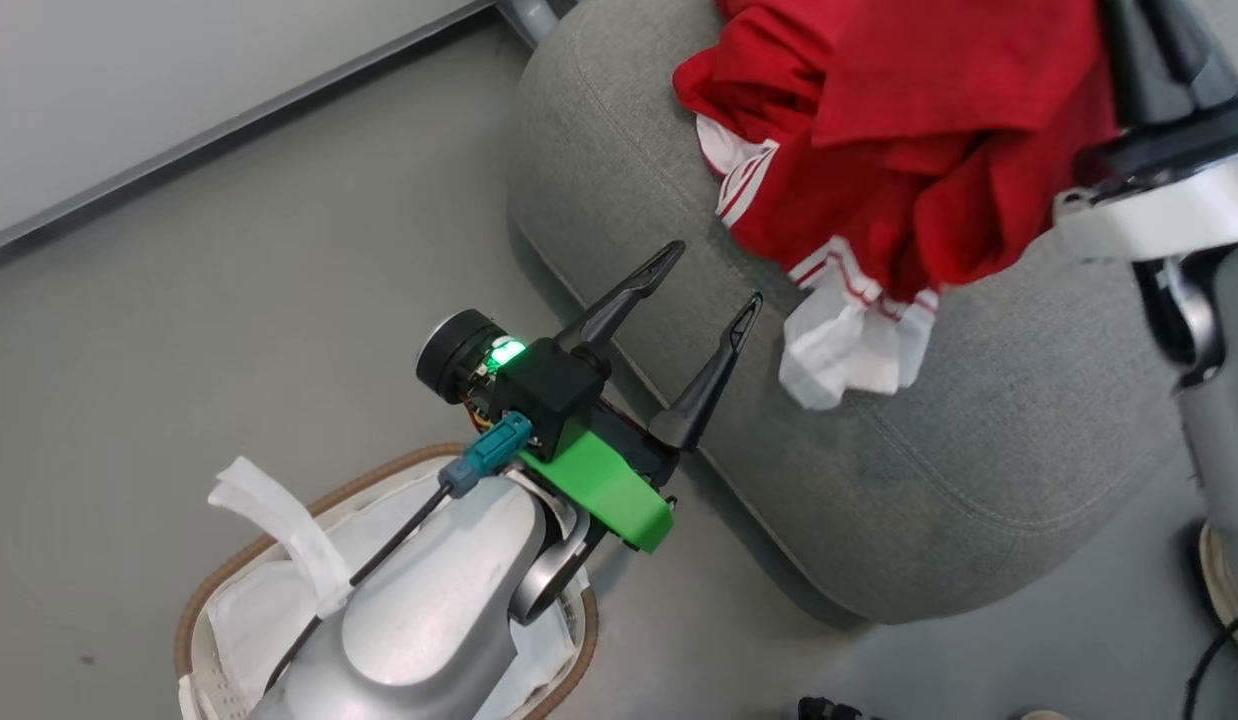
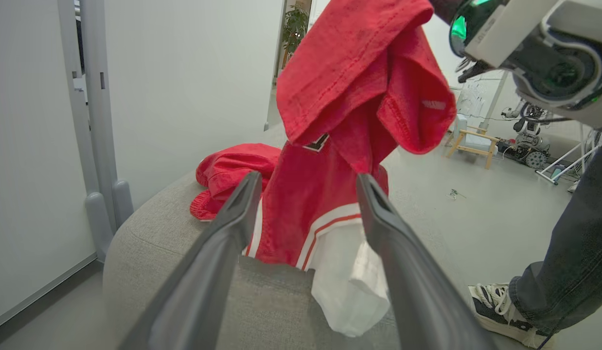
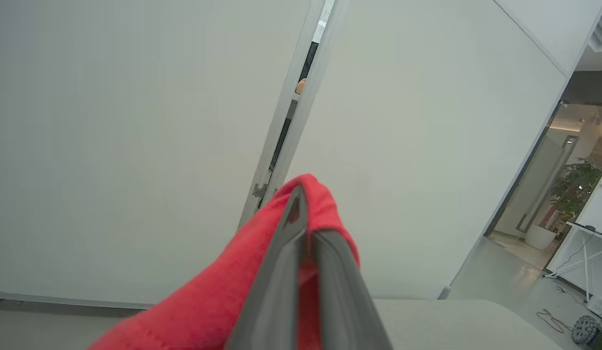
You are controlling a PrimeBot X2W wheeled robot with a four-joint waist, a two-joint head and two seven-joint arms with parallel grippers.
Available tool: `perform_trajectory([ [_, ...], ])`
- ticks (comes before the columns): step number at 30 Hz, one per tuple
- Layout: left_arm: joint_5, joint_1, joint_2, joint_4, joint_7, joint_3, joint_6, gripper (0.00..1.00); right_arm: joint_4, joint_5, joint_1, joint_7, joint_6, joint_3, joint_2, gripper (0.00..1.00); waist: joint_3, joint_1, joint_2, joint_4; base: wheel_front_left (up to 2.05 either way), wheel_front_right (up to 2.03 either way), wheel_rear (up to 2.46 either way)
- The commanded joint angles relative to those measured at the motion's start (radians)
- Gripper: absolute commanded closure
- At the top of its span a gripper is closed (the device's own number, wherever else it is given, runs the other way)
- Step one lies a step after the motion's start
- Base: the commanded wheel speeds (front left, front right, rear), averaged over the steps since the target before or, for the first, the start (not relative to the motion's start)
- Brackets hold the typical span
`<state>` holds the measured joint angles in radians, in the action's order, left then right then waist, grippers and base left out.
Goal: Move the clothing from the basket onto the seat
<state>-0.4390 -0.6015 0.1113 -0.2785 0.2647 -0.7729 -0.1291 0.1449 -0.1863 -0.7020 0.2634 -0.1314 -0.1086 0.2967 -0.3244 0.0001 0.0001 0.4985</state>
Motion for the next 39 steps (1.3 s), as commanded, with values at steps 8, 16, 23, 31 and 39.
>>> perform_trajectory([
  [8, 0.010, -0.076, 0.037, -0.003, -0.001, -0.025, -0.003, 0.00, 0.061, 0.034, -0.226, 0.002, 0.001, 0.076, 0.159, 1.00, -0.167, -0.0001, -0.0001, -0.090, 0.00, 0.00, 0.00],
  [16, 0.015, -0.132, 0.066, 0.006, -0.001, -0.056, -0.003, 0.00, 0.164, 0.097, -0.304, 0.001, 0.001, 0.150, 0.241, 1.00, -0.266, -0.0001, -0.0001, -0.156, 0.00, 0.00, 0.00],
  [23, 0.030, -0.157, 0.084, 0.005, -0.001, -0.042, -0.003, 0.00, 0.233, 0.149, -0.264, 0.001, 0.001, 0.195, 0.180, 1.00, -0.345, -0.0001, -0.0001, -0.191, 0.00, 0.00, 0.00],
  [31, 0.043, -0.159, 0.097, 0.013, -0.001, -0.007, -0.003, 0.00, 0.329, 0.178, -0.189, 0.001, 0.001, 0.282, 0.111, 1.00, -0.397, -0.0001, -0.0001, -0.216, 0.00, 0.00, 0.00],
  [39, 0.046, -0.099, 0.104, 0.011, -0.001, 0.046, -0.003, 0.00, 0.359, 0.197, -0.052, 0.001, 0.001, 0.363, 0.041, 0.00, -0.344, -0.0001, -0.0001, -0.208, 0.00, 0.00, 0.00],
])
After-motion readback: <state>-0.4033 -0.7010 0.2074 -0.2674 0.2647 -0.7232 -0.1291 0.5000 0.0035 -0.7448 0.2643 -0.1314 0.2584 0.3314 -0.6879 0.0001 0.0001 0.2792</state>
